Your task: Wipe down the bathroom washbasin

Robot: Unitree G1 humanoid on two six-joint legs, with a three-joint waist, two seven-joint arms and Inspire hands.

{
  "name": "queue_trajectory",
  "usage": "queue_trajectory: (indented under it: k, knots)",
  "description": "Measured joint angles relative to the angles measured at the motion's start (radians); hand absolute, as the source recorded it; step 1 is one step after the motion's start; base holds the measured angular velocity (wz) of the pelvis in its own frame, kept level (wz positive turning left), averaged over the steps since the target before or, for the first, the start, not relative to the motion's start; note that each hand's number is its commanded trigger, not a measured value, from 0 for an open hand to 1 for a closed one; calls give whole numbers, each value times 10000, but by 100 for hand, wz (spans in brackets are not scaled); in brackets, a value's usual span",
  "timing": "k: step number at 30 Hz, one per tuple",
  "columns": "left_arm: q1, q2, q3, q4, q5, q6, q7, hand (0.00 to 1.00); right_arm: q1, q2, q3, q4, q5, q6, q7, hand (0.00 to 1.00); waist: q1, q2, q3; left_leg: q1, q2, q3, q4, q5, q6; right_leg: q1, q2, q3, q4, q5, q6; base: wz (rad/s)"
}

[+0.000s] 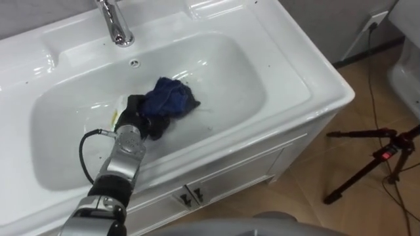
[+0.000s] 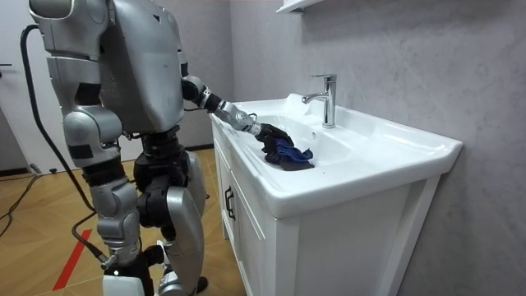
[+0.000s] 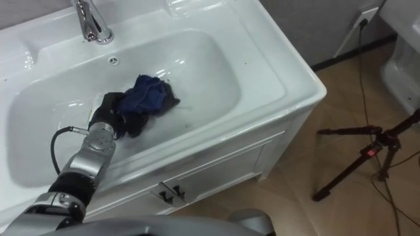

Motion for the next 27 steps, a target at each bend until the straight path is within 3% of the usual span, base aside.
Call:
queue_trajectory:
  k: [3,6,11,16,23,27]
  knots:
    - [-2,-77,-105,-45,1001,-4,88,100,6,100,42,0,-218,15,64,0,-8,-6,5,-6,4,0,1,0,0,-6,0,-21,10,1,1,0]
    - [-1,-81,-553,-409,2132,370,205,100,-9,104,123,-1,-225,33,267,0,-63,-14,14,-63,5,-5,-1,0,0,-52,-6,-57,6,-2,4,5]
    - [-4,63,-1262,-1004,4150,911,-76,100,-230,9,108,217,-558,27,637,0,-662,-5,43,-88,7,-7,-2,0,0,-59,-10,-40,1,-2,4,-1]
    - [-98,77,-1611,-1447,4671,1146,-370,100,-320,-86,131,410,-887,76,902,0,-1052,63,150,-131,6,5,-12,0,0,-89,-6,8,8,0,0,-2]
    - [-480,61,-2404,-1690,4890,1495,-781,100,-533,-88,126,761,-1101,117,1101,0,-1121,172,172,-191,-12,5,-18,0,1,-120,-19,10,-85,0,0,0]
    - [-601,58,-2482,-1691,4883,1502,-937,100,-601,-89,133,761,-1239,116,1106,0,-1135,242,165,-210,-14,5,-33,0,0,-108,-17,15,-180,2,1,0]
